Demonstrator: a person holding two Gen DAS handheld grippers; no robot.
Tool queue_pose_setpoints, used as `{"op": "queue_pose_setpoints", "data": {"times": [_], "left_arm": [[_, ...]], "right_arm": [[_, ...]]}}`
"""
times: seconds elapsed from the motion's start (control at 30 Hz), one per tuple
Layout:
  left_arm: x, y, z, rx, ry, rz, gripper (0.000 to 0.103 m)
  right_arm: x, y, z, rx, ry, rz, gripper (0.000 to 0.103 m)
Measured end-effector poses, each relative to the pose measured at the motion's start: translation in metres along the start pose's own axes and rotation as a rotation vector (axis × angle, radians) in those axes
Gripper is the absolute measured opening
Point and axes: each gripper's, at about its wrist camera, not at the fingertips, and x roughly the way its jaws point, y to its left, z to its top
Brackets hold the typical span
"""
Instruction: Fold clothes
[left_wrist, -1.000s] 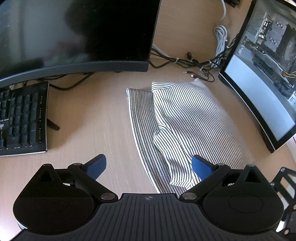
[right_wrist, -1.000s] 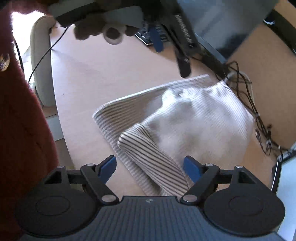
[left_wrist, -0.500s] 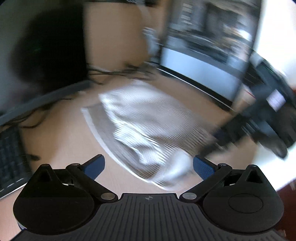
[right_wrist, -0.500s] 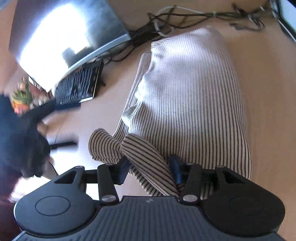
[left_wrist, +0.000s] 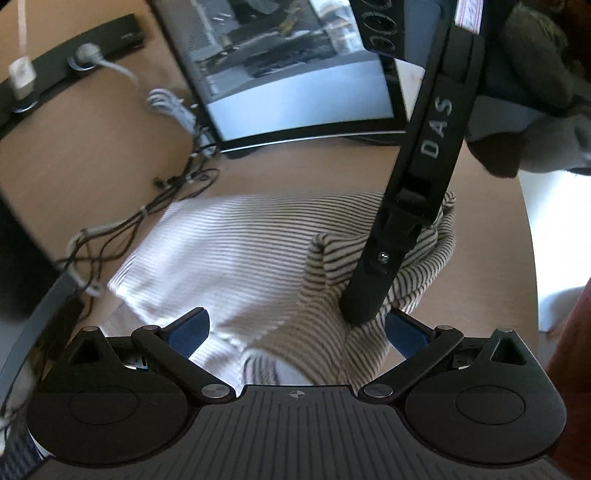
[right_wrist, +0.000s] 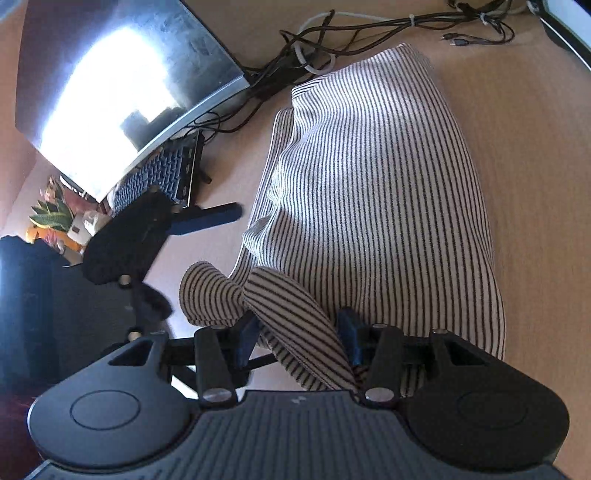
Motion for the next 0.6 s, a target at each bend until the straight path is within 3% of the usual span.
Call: {"op": "queue_pose_setpoints", "data": {"times": [0.2, 0.23, 0.3, 0.37, 0.47, 0.6], "left_arm": [[0.014, -0.013, 0.003, 0.095, -0.002, -0.041, 0.099], [0.017, -0.014, 0.004, 0.104, 0.001, -0.045, 0.089], [0.02, -0.015, 0.004, 0.1, -0.002, -0.06, 0.083], [0.021, -0.014, 0.006, 0.086, -0.007, -0.081, 0.069], [0.022, -0.013, 0.009, 0.05, -0.022, -0.102, 0.054], [0.02, 0.009, 0.014, -0.119, -0.02, -0.167, 0.049]], "right_arm": [[-0.013, 0.007, -0.002, -0.038, -0.008, -0.022, 0.05], [-0.019, 0.013, -0.004, -0.085, -0.017, -0.048, 0.052], [-0.03, 0.026, -0.007, -0.182, -0.037, -0.101, 0.063], [-0.051, 0.036, -0.009, -0.264, -0.087, -0.134, 0.069], [-0.082, 0.038, -0.011, -0.335, -0.176, -0.25, 0.069], [-0.102, 0.027, -0.02, -0.421, -0.202, -0.451, 0.07]]}}
